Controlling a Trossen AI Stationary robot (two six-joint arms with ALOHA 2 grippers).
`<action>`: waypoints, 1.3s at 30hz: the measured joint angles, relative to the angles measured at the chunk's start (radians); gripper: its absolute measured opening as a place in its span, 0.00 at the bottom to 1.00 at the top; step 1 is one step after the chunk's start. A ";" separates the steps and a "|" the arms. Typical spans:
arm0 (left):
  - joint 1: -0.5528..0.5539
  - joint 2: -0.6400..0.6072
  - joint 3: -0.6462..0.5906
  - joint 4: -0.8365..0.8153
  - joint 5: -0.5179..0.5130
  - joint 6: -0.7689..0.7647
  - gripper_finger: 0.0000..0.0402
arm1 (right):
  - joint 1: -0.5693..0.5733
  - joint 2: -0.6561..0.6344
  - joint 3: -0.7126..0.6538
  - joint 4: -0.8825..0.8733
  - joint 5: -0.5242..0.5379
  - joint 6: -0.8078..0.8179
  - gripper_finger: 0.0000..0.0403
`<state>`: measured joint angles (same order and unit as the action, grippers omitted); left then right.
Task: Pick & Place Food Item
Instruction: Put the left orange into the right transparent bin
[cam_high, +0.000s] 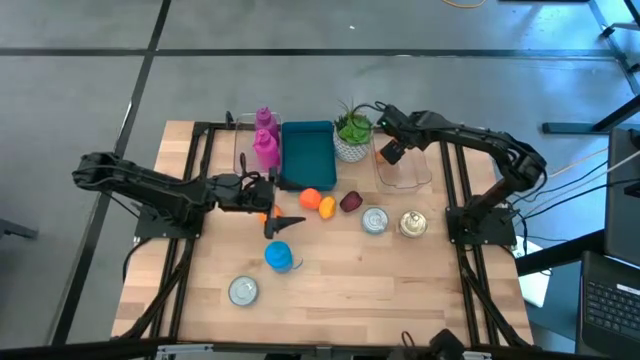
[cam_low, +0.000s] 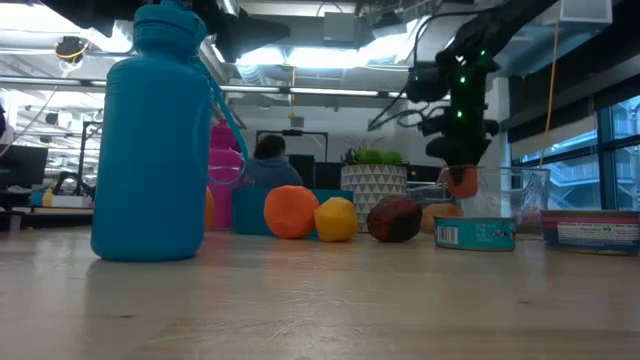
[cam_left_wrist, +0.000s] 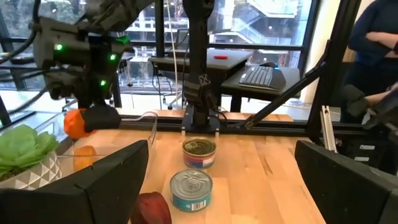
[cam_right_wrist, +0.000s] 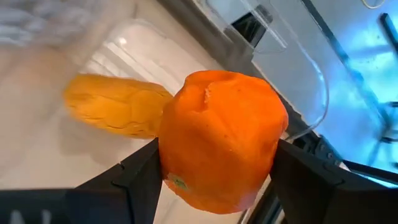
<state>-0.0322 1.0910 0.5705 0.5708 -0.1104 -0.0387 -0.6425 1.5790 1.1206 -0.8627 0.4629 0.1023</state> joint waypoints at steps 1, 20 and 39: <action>0.000 0.002 0.000 -0.002 0.000 0.000 0.98 | -0.005 0.011 0.000 0.000 0.016 -0.005 0.62; 0.000 0.023 0.000 -0.050 -0.001 0.015 0.98 | -0.089 0.122 0.000 0.037 0.000 -0.061 0.62; 0.000 0.022 0.000 -0.048 -0.001 0.015 0.98 | -0.104 0.122 0.000 0.041 -0.098 -0.086 0.84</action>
<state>-0.0322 1.1133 0.5705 0.5228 -0.1110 -0.0235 -0.7463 1.7008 1.1202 -0.8217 0.3652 0.0162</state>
